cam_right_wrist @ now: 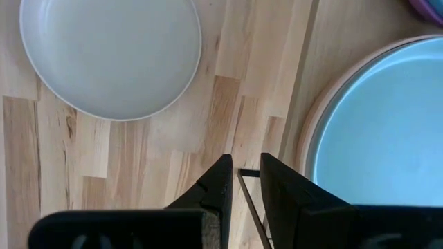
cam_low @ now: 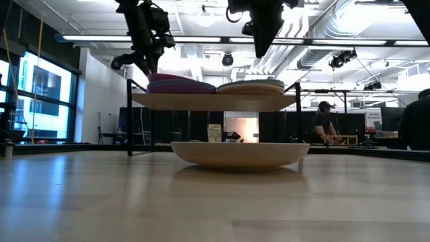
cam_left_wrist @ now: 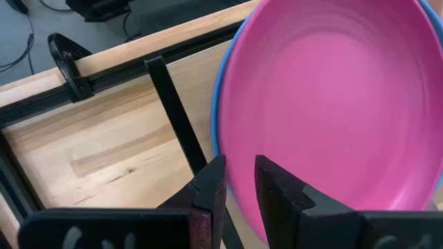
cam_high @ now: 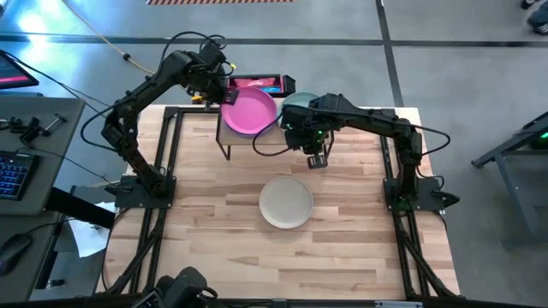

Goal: Place and stack plates onto a shelf
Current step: Stack the light grey plate on top of the pink stacked plates on the shelf

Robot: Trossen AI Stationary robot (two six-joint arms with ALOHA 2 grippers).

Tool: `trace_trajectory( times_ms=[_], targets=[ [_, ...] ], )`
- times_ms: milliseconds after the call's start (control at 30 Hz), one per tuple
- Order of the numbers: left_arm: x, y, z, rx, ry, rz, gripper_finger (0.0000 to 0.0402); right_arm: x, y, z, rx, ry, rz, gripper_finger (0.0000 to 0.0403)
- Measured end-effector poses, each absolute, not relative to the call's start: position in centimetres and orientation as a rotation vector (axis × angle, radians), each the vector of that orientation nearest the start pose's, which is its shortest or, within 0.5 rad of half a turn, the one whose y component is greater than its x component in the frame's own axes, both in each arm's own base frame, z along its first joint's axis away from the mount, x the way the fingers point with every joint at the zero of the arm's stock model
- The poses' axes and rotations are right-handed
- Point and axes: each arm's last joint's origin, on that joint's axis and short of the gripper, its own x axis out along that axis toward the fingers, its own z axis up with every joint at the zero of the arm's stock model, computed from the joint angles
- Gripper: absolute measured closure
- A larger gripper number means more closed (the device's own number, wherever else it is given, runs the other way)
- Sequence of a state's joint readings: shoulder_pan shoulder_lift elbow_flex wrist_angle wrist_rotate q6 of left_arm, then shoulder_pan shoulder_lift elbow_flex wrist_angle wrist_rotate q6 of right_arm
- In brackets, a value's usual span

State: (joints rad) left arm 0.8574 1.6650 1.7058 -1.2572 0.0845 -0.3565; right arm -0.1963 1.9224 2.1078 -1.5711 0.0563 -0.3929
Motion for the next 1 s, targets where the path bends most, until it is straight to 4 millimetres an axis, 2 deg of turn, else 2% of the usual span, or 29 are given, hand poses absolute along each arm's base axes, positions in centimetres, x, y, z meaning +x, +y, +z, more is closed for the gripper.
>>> trace_trajectory(
  times_ms=[200, 467, 633, 800, 900, 1000],
  targets=[
    [21.1, 23.9, 34.7, -0.846, 1.017, 0.859, 0.0334, 35.1, -7.2, 36.0, -0.218, 1.403, 0.054, 0.0348],
    [20.6, 23.1, 37.1, -0.777, 1.051, 0.815, 0.0334, 35.1, -7.2, 36.0, -0.22, 1.403, 0.056, 0.0348],
    [20.5, 20.9, 38.3, -0.691, 1.104, 0.732, 0.0334, 35.1, -7.2, 36.0, -0.19, 1.403, 0.03, 0.0348],
    [20.6, 18.1, 40.0, -0.589, 1.08, 0.65, 0.0334, 35.2, -7.0, 36.0, -0.064, 1.391, -0.005, 0.0348],
    [20.5, 16.2, 40.9, -0.537, 1.071, 0.602, 0.0334, 35.2, -6.9, 35.2, 0.03, 1.409, 0.004, 0.0348],
    [20.4, 14.4, 41.6, -0.483, 1.067, 0.575, 0.0334, 35.3, -6.7, 33.5, 0.098, 1.471, -0.019, 0.0348]
  ],
)
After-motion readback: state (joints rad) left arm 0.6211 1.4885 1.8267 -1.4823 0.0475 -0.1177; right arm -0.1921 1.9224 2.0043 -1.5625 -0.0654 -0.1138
